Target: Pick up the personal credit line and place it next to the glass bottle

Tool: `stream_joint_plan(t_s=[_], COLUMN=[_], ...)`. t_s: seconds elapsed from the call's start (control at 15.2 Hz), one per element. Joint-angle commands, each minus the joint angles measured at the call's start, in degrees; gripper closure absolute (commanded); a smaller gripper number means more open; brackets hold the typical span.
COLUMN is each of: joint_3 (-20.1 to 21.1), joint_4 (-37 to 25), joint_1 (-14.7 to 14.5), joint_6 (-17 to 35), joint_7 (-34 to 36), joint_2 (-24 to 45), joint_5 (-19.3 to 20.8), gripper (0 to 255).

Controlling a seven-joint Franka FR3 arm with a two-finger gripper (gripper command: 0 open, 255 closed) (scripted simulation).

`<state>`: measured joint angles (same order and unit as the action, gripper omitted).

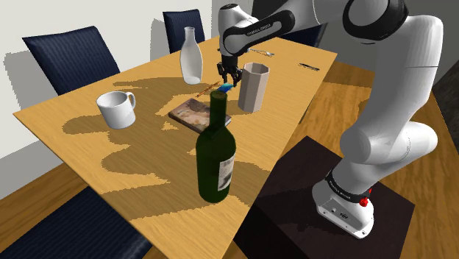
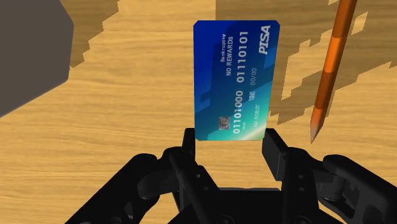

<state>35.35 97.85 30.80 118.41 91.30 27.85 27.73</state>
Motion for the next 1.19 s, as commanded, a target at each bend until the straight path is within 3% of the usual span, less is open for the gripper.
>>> stream_joint_plan(t_s=[0.0,0.07,0.4,0.66,1.12], joint_3=[0.0,0.0,0.0,1.5,1.5], joint_4=[0.0,0.0,0.0,-3.1,-3.1], joint_1=[0.0,0.0,0.0,0.1,0.1], joint_6=[0.0,0.0,0.0,-5.5,-5.5], joint_7=[0.0,0.0,0.0,-1.6,-1.6], joint_2=[0.0,0.0,0.0,-3.0,-3.0], joint_5=[0.0,0.0,0.0,-2.5,-2.5], gripper=[255,0,0,0,0])
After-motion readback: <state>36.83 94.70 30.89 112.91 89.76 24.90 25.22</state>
